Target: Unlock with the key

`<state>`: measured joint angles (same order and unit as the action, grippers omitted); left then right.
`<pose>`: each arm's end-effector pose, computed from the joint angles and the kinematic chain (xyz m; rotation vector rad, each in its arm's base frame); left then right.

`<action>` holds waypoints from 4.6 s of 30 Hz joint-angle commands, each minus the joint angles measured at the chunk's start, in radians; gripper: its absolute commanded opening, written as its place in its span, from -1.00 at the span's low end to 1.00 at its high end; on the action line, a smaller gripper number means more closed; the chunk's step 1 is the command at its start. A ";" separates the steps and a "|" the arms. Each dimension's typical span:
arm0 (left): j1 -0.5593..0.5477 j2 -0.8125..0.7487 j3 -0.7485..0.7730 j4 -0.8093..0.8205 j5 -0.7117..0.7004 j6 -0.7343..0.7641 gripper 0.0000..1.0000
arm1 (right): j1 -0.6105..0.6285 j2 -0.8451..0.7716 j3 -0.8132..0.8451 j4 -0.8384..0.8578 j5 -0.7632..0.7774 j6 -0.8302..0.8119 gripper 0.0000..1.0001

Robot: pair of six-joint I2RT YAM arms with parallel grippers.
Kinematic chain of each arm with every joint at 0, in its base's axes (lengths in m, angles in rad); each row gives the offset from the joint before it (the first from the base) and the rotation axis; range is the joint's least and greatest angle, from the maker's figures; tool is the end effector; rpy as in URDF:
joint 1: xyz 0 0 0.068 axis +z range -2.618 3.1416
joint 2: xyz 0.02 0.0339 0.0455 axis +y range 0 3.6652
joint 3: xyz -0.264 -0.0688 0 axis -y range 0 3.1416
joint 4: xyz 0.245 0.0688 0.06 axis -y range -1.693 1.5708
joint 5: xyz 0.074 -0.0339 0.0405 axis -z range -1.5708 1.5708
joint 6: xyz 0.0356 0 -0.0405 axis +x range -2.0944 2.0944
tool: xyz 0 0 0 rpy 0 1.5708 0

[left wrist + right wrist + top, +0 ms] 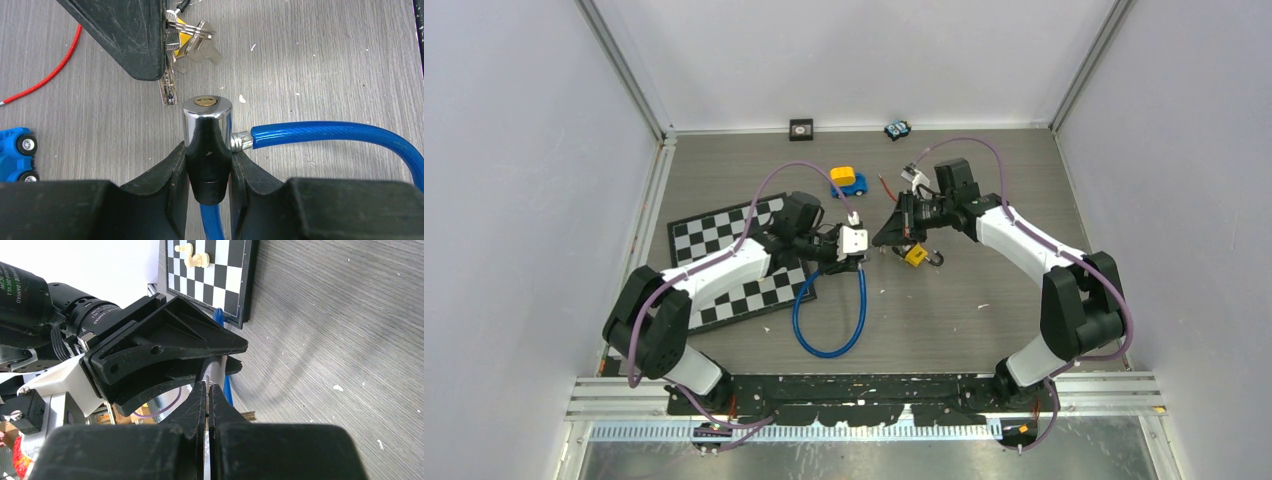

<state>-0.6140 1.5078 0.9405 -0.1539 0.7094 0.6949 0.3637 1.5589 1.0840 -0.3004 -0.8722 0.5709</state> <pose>0.2466 -0.2022 0.2292 1.6038 1.4951 -0.7607 0.3000 0.1434 0.2510 -0.2208 2.4530 1.4631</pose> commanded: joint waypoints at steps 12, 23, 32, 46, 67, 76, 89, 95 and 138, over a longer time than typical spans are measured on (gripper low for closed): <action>0.004 -0.058 0.012 0.070 -0.040 -0.012 -1.00 | 0.004 -0.056 -0.010 0.007 -0.022 -0.016 -0.99; 0.004 -0.057 0.010 0.094 -0.067 -0.034 -1.00 | 0.004 -0.046 -0.024 0.040 -0.033 0.009 -0.99; 0.003 -0.052 0.010 0.093 -0.053 -0.032 -1.00 | 0.004 -0.038 -0.020 0.063 -0.044 0.031 -0.99; 0.005 -0.051 0.012 0.091 -0.050 -0.035 -1.00 | 0.004 -0.020 -0.029 0.071 -0.030 0.033 -0.99; 0.002 -0.049 0.005 0.111 -0.077 -0.036 -1.00 | 0.012 -0.011 -0.041 0.087 -0.037 0.042 -0.99; 0.000 -0.055 -0.003 0.103 -0.043 -0.029 -1.00 | 0.012 0.004 -0.032 0.095 -0.033 0.047 -0.99; 0.001 -0.062 -0.004 0.091 -0.003 -0.031 -1.00 | 0.012 0.009 -0.021 0.065 -0.013 0.019 -0.99; 0.000 -0.052 -0.003 0.086 0.035 -0.040 -1.00 | 0.024 0.006 -0.018 0.079 -0.032 0.021 -0.99; 0.000 -0.027 0.013 0.065 0.134 -0.035 -1.00 | 0.061 -0.048 -0.008 0.022 -0.027 -0.092 -0.99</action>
<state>-0.6006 1.4994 0.9298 -0.1719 0.7345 0.6628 0.4038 1.5482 1.0401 -0.2878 -0.8921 0.5056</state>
